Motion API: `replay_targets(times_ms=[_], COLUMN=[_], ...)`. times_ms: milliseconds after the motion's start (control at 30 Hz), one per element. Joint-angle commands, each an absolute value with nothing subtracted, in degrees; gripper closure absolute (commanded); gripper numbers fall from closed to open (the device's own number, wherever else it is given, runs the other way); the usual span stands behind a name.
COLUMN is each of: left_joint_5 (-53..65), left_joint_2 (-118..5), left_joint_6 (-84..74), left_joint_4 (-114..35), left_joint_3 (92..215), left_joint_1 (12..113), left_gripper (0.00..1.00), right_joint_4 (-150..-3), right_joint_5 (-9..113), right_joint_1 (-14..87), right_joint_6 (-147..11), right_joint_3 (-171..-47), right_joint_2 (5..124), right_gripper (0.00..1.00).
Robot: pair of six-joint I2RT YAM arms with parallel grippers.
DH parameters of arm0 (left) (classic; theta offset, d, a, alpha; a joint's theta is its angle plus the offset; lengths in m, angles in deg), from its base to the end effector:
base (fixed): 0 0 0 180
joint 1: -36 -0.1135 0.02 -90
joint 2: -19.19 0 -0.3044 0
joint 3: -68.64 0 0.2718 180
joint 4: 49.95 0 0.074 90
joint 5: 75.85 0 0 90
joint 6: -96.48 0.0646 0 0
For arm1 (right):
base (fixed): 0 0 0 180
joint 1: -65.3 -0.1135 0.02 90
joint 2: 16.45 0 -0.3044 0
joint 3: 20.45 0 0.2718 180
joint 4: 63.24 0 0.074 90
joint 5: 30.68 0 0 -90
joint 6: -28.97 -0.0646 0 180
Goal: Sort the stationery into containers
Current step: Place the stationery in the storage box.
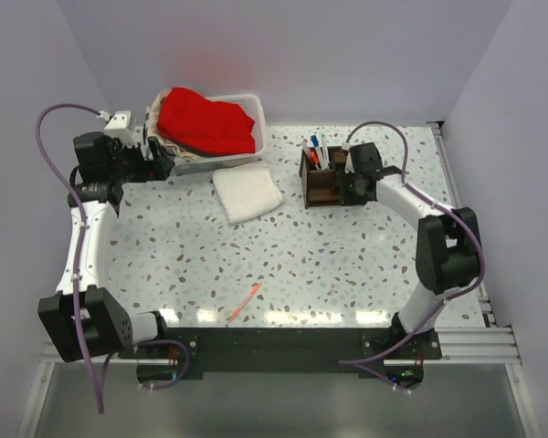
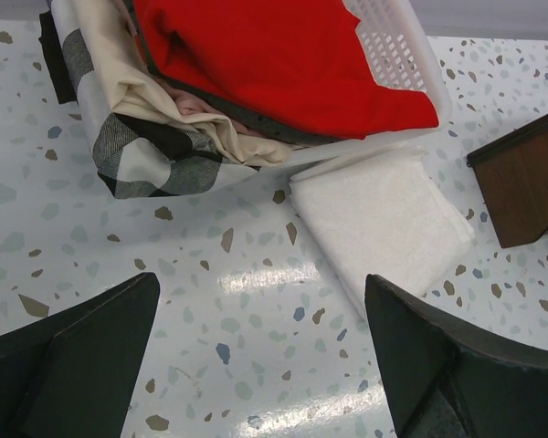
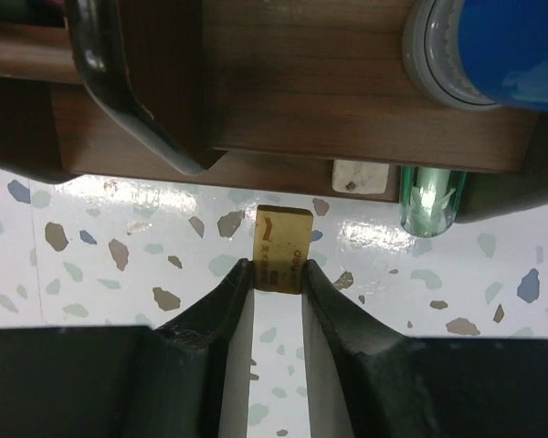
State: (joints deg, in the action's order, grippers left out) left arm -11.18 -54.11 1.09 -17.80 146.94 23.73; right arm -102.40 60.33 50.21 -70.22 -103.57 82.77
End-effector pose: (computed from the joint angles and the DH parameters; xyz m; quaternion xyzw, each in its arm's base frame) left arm 0.3196 0.0412 0.3683 -0.0148 0.8402 -0.1562 0.5190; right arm 0.3951 0.1053 0.2247 -0.0465 0.9532 0.0546 0.2936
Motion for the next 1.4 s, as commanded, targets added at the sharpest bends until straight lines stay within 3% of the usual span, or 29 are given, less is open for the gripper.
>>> replay_targets(times_ms=[0,700,867,1067,1233,1367], left_joint_5=[-11.1,-10.8,-11.1,-11.4,-11.7,-11.8], left_joint_2=[-54.5,-56.1,-56.1,-56.0,-55.6,-55.1], left_joint_6=[1.2,1.2,1.1,0.8,0.6,0.5], left_joint_4=[-19.4,-20.1,-20.1,-20.3,-20.3,-20.3], left_joint_3=[148.2,147.5,147.3,147.2,147.1,147.0], left_joint_1=[23.3,23.3,23.3,23.3,23.3,23.3], left_gripper=[0.01,0.01,0.0,0.01,0.01,0.0], right_joint_4=[-99.8,-96.1,-96.4,-96.6,-96.6,-96.9], right_joint_5=[61.8,65.5,67.0,67.4,67.0,66.5], right_joint_1=[50.5,50.4,50.4,50.4,50.4,50.3], right_joint_6=[-70.4,-68.7,-68.5,-68.6,-68.7,-69.2], right_joint_3=[-107.6,-112.7,-112.7,-111.2,-110.0,-108.9], right_joint_2=[84.0,90.7,90.2,88.5,86.6,85.2], right_gripper=[1.0,1.0,0.77,0.66,0.49,0.48])
